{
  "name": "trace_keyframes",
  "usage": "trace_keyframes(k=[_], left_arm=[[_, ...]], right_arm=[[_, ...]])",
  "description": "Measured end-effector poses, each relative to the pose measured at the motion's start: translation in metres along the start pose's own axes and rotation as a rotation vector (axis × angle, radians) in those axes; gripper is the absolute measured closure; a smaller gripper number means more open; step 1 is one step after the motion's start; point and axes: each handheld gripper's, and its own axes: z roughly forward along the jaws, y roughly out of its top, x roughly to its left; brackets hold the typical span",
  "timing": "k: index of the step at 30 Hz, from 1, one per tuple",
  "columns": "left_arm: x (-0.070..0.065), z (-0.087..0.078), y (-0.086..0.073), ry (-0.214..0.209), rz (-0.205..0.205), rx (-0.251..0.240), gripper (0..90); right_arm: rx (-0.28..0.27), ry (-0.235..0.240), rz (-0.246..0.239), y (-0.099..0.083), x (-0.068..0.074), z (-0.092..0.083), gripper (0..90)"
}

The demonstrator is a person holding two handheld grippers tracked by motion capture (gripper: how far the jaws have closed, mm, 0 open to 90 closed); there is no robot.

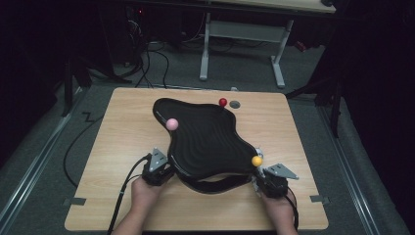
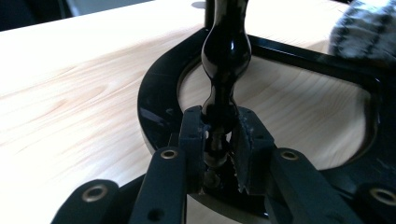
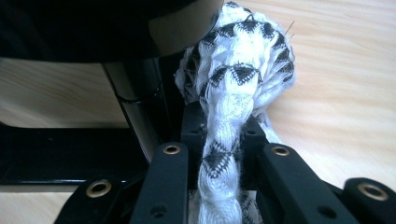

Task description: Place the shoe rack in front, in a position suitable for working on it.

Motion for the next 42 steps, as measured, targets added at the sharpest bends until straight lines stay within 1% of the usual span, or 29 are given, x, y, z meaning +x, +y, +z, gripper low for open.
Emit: trace_keyframes(k=[1, 2, 3, 6, 7, 8, 9, 10, 11, 12, 13, 14, 16, 19, 20, 21, 22, 24, 27, 28, 29, 31, 33, 34, 38, 39, 40, 41, 42], left_arm=[[-0.002, 0.005, 0.002, -0.007, 0.007, -0.003, 74.6], [-0.003, 0.01, 0.004, -0.015, 0.01, -0.005, 74.6], [-0.004, 0.013, 0.006, -0.021, 0.011, -0.003, 74.5], [-0.004, 0.016, 0.006, -0.03, 0.01, -0.01, 73.8], [-0.003, 0.016, 0.006, -0.024, 0.011, -0.002, 72.4], [-0.001, 0.014, 0.006, -0.02, 0.011, 0.003, 66.3], [0.0, 0.012, 0.005, -0.016, 0.012, 0.006, 66.3], [0.002, 0.008, 0.004, -0.009, 0.013, 0.003, 63.9], [0.006, -0.001, 0.001, 0.004, 0.016, -0.009, 60.3], [0.006, -0.001, 0.001, 0.004, 0.016, -0.009, 58.6], [0.007, -0.006, -0.001, 0.017, 0.023, -0.009, 57.4], [0.009, -0.011, -0.003, 0.03, 0.025, -0.008, 57.4], [0.014, -0.021, -0.007, 0.043, 0.013, -0.007, 56.2], [0.018, -0.035, -0.012, 0.062, -0.013, -0.013, 54.7], [0.019, -0.039, -0.014, 0.072, -0.02, -0.016, 53.6], [0.019, -0.043, -0.016, 0.079, -0.025, -0.017, 53.4], [0.02, -0.047, -0.018, 0.086, -0.029, -0.017, 53.4], [0.021, -0.054, -0.023, 0.099, -0.036, -0.017, 53.2], [0.022, -0.064, -0.029, 0.112, -0.044, -0.012, 53.2], [0.021, -0.067, -0.031, 0.115, -0.048, -0.012, 53.2], [0.021, -0.07, -0.033, 0.116, -0.051, -0.014, 53.2], [0.018, -0.073, -0.036, 0.108, -0.058, -0.016, 53.2], [0.012, -0.075, -0.038, 0.106, -0.042, -0.011, 53.2], [0.009, -0.075, -0.038, 0.099, -0.04, -0.012, 53.1], [-0.004, -0.07, -0.035, 0.062, -0.016, -0.029, 52.0], [-0.008, -0.067, -0.034, 0.048, -0.013, -0.03, 51.8], [-0.013, -0.064, -0.034, 0.03, -0.01, -0.027, 50.7], [-0.018, -0.061, -0.033, 0.016, 0.004, -0.024, 50.7], [-0.025, -0.057, -0.032, 0.006, 0.027, -0.021, 50.3]], right_arm=[[0.0, -0.019, 0.016, -0.006, -0.005, -0.007, 78.4], [0.0, -0.019, 0.016, -0.006, -0.005, -0.007, 78.4], [0.003, -0.027, 0.028, -0.008, -0.006, -0.01, 78.4], [0.006, -0.038, 0.028, -0.012, -0.007, -0.015, 78.3], [0.007, -0.041, 0.026, -0.012, -0.006, -0.015, 78.3], [0.009, -0.041, 0.024, -0.012, -0.004, -0.015, 78.3], [0.009, -0.041, 0.024, -0.012, -0.004, -0.015, 78.3], [0.009, -0.036, 0.019, -0.012, -0.003, -0.015, 78.3], [0.012, -0.025, 0.014, -0.012, 0.0, -0.013, 78.3], [0.012, -0.025, 0.014, -0.012, 0.0, -0.013, 78.3], [0.019, -0.005, 0.013, -0.012, 0.004, -0.011, 78.3], [0.019, -0.005, 0.013, -0.012, 0.004, -0.011, 78.3], [0.022, 0.017, 0.002, -0.01, 0.01, -0.007, 78.3], [0.021, 0.079, 0.0, -0.005, 0.02, 0.0, 78.4], [0.021, 0.109, -0.024, -0.001, 0.031, 0.005, 78.4], [0.023, 0.127, -0.031, 0.001, 0.038, 0.008, 78.4], [0.023, 0.127, -0.031, 0.001, 0.038, 0.008, 78.4], [0.02, 0.165, -0.061, 0.005, 0.053, 0.014, 78.4], [0.02, 0.212, -0.121, 0.011, 0.076, 0.023, 78.3], [0.018, 0.237, -0.146, 0.014, 0.088, 0.028, 78.2], [0.018, 0.237, -0.146, 0.014, 0.088, 0.028, 78.2], [0.016, 0.257, -0.165, 0.016, 0.096, 0.031, 78.2], [0.017, 0.267, -0.172, 0.018, 0.1, 0.033, 78.2], [0.015, 0.269, -0.174, 0.018, 0.1, 0.033, 78.3], [0.012, 0.259, -0.161, 0.018, 0.095, 0.032, 78.2], [0.009, 0.254, -0.158, 0.018, 0.092, 0.03, 78.2], [0.007, 0.238, -0.145, 0.017, 0.086, 0.028, 78.1], [0.007, 0.238, -0.145, 0.017, 0.086, 0.028, 78.1], [0.004, 0.23, -0.138, 0.017, 0.082, 0.027, 78.1]])
